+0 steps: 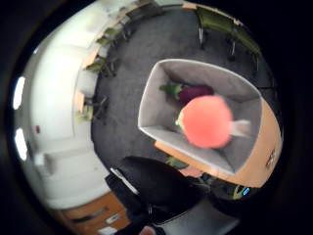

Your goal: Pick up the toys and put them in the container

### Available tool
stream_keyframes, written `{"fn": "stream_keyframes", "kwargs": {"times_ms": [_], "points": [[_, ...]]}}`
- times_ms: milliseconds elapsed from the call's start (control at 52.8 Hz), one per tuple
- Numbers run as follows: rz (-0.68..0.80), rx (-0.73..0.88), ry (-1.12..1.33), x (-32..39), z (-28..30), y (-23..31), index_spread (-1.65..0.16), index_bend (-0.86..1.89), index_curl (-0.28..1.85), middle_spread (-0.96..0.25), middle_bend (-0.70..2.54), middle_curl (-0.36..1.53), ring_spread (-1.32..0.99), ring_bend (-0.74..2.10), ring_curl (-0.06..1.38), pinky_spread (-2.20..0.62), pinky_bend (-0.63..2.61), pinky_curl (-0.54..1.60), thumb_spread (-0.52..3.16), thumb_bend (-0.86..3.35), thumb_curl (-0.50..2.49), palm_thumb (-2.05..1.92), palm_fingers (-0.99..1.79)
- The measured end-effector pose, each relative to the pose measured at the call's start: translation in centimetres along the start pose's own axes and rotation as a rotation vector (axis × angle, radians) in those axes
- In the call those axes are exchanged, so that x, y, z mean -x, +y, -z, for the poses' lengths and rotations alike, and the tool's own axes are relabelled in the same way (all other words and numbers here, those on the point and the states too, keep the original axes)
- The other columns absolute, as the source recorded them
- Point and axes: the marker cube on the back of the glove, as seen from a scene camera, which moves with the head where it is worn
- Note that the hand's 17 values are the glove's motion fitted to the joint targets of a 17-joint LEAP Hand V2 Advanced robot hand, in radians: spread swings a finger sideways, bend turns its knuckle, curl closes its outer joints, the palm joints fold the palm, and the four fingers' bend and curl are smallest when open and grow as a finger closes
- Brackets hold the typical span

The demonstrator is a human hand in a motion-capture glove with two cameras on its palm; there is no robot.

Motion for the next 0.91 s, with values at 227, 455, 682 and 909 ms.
{"fn": "stream_keyframes", "kwargs": {"times_ms": [227,455,682,909], "points": [[-0.049,-0.043,0.034,-9.2,0.8,5.4,-0.33,0.11,0.44,-0.03,0.35,0.5,-0.1,0.71,0.24,-0.04,1.19,0.37,0.87,-0.14,0.3,-0.19,-0.19],[-0.365,-0.101,0.126,-23.3,1.8,14.6,-0.35,0.17,0.4,-0.06,0.31,0.47,-0.17,0.55,0.21,-0.03,1.0,0.31,0.86,-0.13,0.23,-0.17,-0.09],[-0.543,-0.129,0.142,-35.4,2.4,24.5,-0.37,0.19,0.4,-0.11,0.3,0.46,-0.21,0.46,0.19,0.0,0.82,0.27,0.85,-0.12,0.19,-0.17,-0.05],[-0.667,-0.129,0.128,-46.6,-3.2,32.9,-0.37,0.13,0.37,-0.15,0.22,0.43,-0.23,0.35,0.19,0.0,0.99,0.32,0.84,-0.11,0.18,-0.14,-0.02]]}}
